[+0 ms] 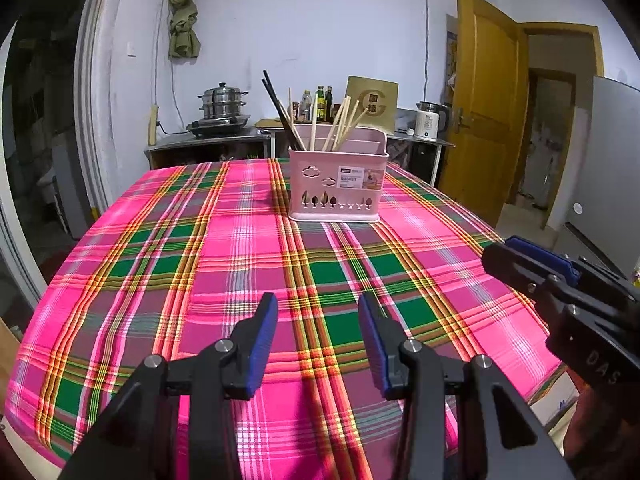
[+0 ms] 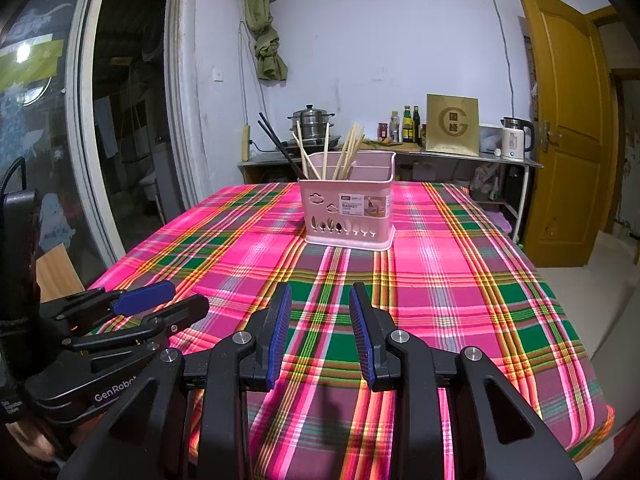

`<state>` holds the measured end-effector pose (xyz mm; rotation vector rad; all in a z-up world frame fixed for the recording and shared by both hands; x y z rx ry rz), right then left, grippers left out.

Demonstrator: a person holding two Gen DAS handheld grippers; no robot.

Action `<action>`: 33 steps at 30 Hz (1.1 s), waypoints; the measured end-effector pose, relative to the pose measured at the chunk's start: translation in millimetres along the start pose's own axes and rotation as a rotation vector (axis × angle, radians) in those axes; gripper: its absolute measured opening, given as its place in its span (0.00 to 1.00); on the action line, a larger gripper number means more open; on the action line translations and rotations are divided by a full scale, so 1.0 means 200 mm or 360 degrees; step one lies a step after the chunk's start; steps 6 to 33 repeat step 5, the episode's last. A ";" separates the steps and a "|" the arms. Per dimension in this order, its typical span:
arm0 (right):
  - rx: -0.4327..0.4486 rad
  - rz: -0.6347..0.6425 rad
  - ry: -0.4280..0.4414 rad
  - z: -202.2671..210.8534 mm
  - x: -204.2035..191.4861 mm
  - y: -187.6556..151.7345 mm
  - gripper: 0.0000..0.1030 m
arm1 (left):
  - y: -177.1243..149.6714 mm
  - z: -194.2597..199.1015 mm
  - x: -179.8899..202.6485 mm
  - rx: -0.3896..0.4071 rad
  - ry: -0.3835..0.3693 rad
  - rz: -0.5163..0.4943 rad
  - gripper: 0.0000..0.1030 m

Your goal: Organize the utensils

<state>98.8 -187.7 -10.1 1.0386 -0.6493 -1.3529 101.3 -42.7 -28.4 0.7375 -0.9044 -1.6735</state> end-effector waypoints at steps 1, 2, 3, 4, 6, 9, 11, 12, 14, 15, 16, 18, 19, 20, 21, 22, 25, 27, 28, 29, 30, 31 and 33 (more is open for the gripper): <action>0.0000 -0.0001 0.0001 0.00 0.00 0.00 0.30 | 0.00 0.00 0.00 0.0000 0.0001 0.0001 0.42; 0.0000 0.0000 0.0001 0.00 0.00 0.00 0.30 | 0.00 0.00 0.00 0.0003 0.0005 0.0000 0.42; 0.0000 0.0000 0.0000 0.00 0.00 0.00 0.30 | 0.00 0.00 0.00 0.0005 0.0009 -0.0001 0.42; -0.0001 0.0000 0.0001 0.00 0.00 0.00 0.30 | 0.00 0.01 0.00 0.0006 0.0009 0.0000 0.42; -0.0003 0.0000 0.0002 0.00 0.00 0.00 0.30 | 0.00 0.01 0.00 0.0005 0.0007 0.0002 0.42; -0.0003 0.0000 0.0002 0.00 0.00 0.00 0.30 | 0.00 0.01 0.00 0.0005 0.0007 0.0002 0.42; -0.0003 0.0000 0.0002 0.00 0.00 0.00 0.30 | 0.00 0.01 0.00 0.0005 0.0007 0.0002 0.42; -0.0003 0.0000 0.0002 0.00 0.00 0.00 0.30 | 0.00 0.01 0.00 0.0005 0.0007 0.0002 0.42; -0.0003 0.0000 0.0002 0.00 0.00 0.00 0.30 | 0.00 0.01 0.00 0.0005 0.0007 0.0002 0.42; -0.0003 0.0000 0.0002 0.00 0.00 0.00 0.30 | 0.00 0.01 0.00 0.0005 0.0007 0.0002 0.42; -0.0003 0.0000 0.0002 0.00 0.00 0.00 0.30 | 0.00 0.01 0.00 0.0005 0.0007 0.0002 0.42; -0.0003 0.0000 0.0002 0.00 0.00 0.00 0.30 | 0.00 0.01 0.00 0.0005 0.0007 0.0002 0.42; -0.0003 0.0000 0.0002 0.00 0.00 0.00 0.30 | 0.00 0.01 0.00 0.0005 0.0007 0.0002 0.42; -0.0003 0.0000 0.0002 0.00 0.00 0.00 0.30 | 0.00 0.01 0.00 0.0005 0.0007 0.0002 0.42; -0.0003 0.0000 0.0002 0.00 0.00 0.00 0.30 | 0.00 0.01 0.00 0.0005 0.0007 0.0002 0.42; -0.0003 0.0000 0.0002 0.00 0.00 0.00 0.30 | 0.00 0.01 0.00 0.0005 0.0007 0.0002 0.42; -0.0003 0.0000 0.0002 0.00 0.00 0.00 0.30 | 0.00 0.01 0.00 0.0005 0.0007 0.0002 0.42; -0.0003 0.0000 0.0002 0.00 0.00 0.00 0.30 | 0.00 0.01 0.00 0.0005 0.0007 0.0002 0.42; -0.0003 0.0000 0.0002 0.00 0.00 0.00 0.30 | 0.00 0.01 0.00 0.0005 0.0007 0.0002 0.42; -0.0003 0.0000 0.0002 0.00 0.00 0.00 0.30 | 0.00 0.01 0.00 0.0005 0.0007 0.0002 0.42; -0.0003 0.0000 0.0002 0.00 0.00 0.00 0.30 | 0.00 0.01 0.00 0.0005 0.0007 0.0002 0.42; -0.0003 0.0000 0.0002 0.00 0.00 0.00 0.30 | 0.00 0.01 0.00 0.0005 0.0007 0.0002 0.42; -0.0003 0.0000 0.0002 0.00 0.00 0.00 0.30 | 0.00 0.01 0.00 0.0005 0.0007 0.0002 0.42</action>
Point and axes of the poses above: each gripper's, at about its wrist camera, not at the fingertips, and z roughly against the way its jaws point, x to its right, y to its top, the point moved 5 cm from there along -z, roughly the way its jaws point, and after that the axes turned 7 degrees about -z, right-handed, at the moved point
